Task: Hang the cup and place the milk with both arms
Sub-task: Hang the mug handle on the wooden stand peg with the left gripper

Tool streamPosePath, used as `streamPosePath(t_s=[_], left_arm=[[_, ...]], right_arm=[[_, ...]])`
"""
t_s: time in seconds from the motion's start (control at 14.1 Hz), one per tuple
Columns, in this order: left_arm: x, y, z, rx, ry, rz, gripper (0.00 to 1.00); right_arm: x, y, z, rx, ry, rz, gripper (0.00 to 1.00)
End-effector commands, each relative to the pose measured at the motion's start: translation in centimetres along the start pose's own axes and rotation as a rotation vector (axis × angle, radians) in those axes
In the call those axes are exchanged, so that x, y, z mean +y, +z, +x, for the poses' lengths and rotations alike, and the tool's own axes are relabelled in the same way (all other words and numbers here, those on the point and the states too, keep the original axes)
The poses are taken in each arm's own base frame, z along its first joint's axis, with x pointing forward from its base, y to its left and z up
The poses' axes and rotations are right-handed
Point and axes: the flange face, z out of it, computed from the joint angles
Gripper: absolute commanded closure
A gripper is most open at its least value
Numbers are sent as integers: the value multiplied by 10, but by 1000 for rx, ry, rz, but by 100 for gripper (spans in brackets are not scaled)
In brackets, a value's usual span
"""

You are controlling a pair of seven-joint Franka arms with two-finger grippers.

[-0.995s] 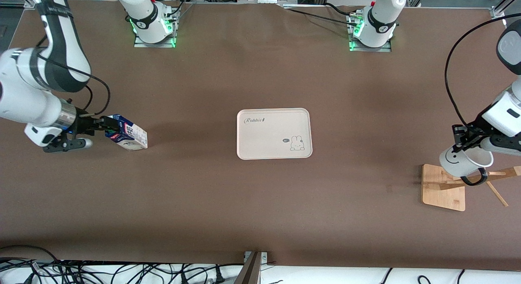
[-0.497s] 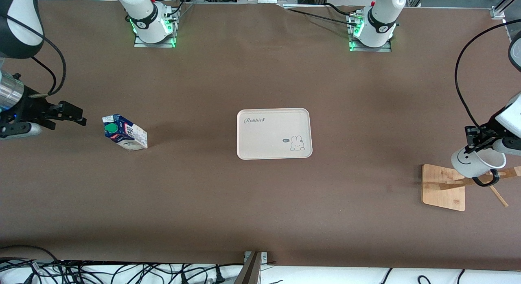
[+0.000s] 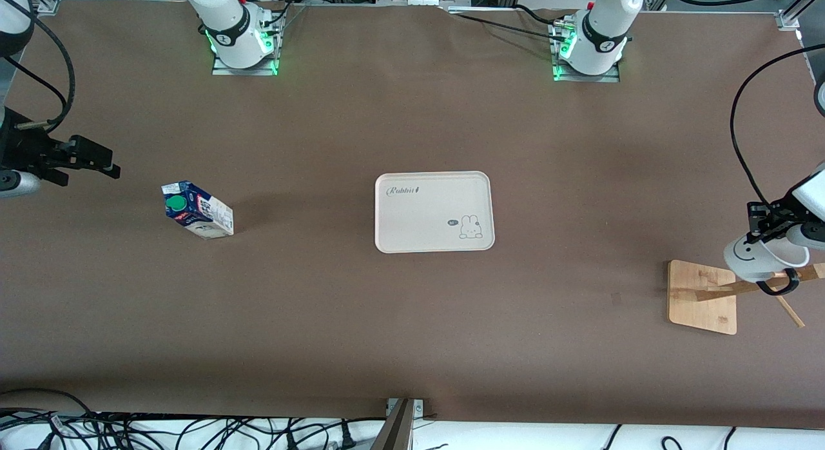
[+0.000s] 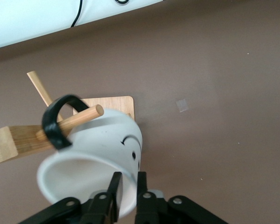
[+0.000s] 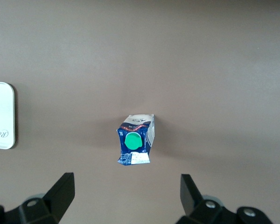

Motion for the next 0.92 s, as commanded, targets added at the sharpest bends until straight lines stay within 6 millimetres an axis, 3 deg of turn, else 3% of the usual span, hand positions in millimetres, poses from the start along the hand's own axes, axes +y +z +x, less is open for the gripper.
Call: streamPosePath(t_s=[0.0,0.14,0.28,0.43,0.5,0.64,0.71,0.85], left_arm=[[-1,-3,6,-1,33,10,0],[11,-12,11,9,42,5,0],[49,-35,16,10,100,-13,0],[85,-68,8,-20,130,-48,0],[101,-85,0,-38,138,-66,0],[124,-107,-15,-99,159,-66,0],[133,-111,-20,-128,183,-39,0],[119,-107,-32,-175,124,-43,0]], right_arm=[[0,-17,-8,5,-11,-10,0],[2,-22,-10,10,-10,-28,0],[4,-30,-13,-1,-13,-70,0],[8,-25,-12,-18,-12,-81,0],[20,-26,-14,-18,9,-82,0],[17,-24,-13,-22,4,-84,0],[18,-23,-13,-24,7,-87,0],[23,-20,-13,-30,17,-90,0]])
